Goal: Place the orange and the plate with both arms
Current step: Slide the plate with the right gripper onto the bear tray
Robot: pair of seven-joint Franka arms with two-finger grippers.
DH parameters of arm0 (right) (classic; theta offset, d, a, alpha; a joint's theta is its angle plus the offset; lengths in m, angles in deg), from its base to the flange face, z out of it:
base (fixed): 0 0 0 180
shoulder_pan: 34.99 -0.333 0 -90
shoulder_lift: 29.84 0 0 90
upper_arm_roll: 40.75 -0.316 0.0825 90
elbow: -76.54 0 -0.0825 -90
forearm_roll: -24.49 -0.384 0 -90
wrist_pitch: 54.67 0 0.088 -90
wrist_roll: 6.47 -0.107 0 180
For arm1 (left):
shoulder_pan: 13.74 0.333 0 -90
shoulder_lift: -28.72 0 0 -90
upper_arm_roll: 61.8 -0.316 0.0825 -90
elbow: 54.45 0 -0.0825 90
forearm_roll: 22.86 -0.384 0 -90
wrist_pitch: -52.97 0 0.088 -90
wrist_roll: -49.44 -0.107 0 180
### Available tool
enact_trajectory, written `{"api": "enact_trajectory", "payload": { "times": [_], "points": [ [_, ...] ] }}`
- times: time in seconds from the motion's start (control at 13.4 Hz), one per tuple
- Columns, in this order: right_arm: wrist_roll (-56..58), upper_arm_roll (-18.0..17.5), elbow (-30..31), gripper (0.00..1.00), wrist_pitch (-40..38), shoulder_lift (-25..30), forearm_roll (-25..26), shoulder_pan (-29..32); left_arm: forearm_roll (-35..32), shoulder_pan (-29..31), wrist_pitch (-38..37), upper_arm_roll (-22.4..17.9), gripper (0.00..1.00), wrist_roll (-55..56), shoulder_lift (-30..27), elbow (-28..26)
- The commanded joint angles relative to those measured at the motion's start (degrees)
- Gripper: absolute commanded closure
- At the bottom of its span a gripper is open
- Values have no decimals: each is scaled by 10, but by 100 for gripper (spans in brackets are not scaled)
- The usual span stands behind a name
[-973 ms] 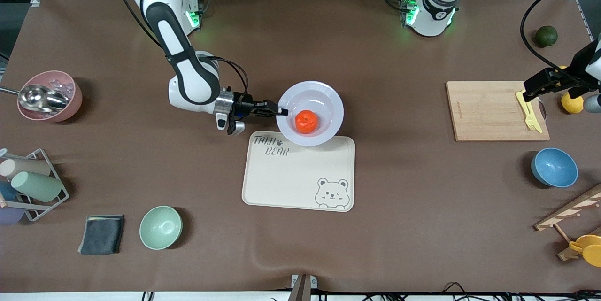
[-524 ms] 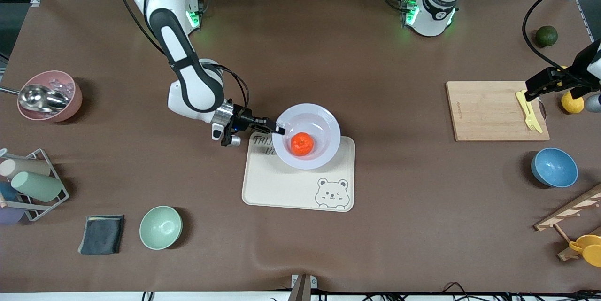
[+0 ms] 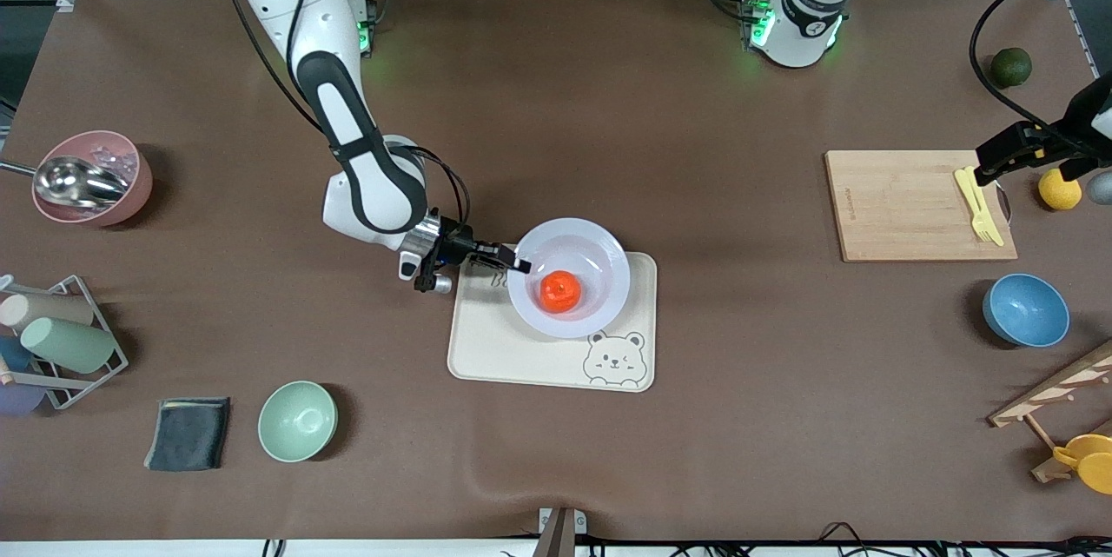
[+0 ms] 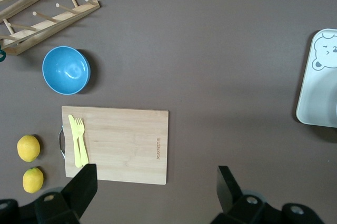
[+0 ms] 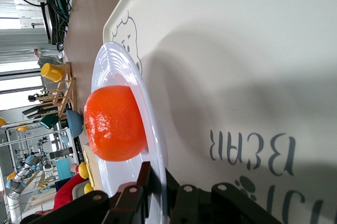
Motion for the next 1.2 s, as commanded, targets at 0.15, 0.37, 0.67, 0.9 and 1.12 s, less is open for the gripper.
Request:
{"api": "enact_trajectory", "payload": {
  "times": [0.15, 0.37, 0.67, 0.9, 1.12],
  "points": [
    [-4, -6, -36, 100, 12, -28, -15, 8, 9, 0, -2, -2, 0, -14, -14, -12],
    [-5, -6, -56, 100, 13, -47, -15, 13, 9, 0, -5, -2, 0, -14, -15, -12],
    [-5, -5, -57, 100, 13, -51, -14, 18, 5, 0, -7, -1, 0, -14, -13, -10],
    [-6, -5, -62, 100, 13, -57, -12, 19, 4, 0, -7, -2, 0, -18, -12, -7],
    [-20, -5, -62, 93, 14, -58, -9, 18, 4, 0, -7, -3, 0, -15, -13, -6]
  ]
}}
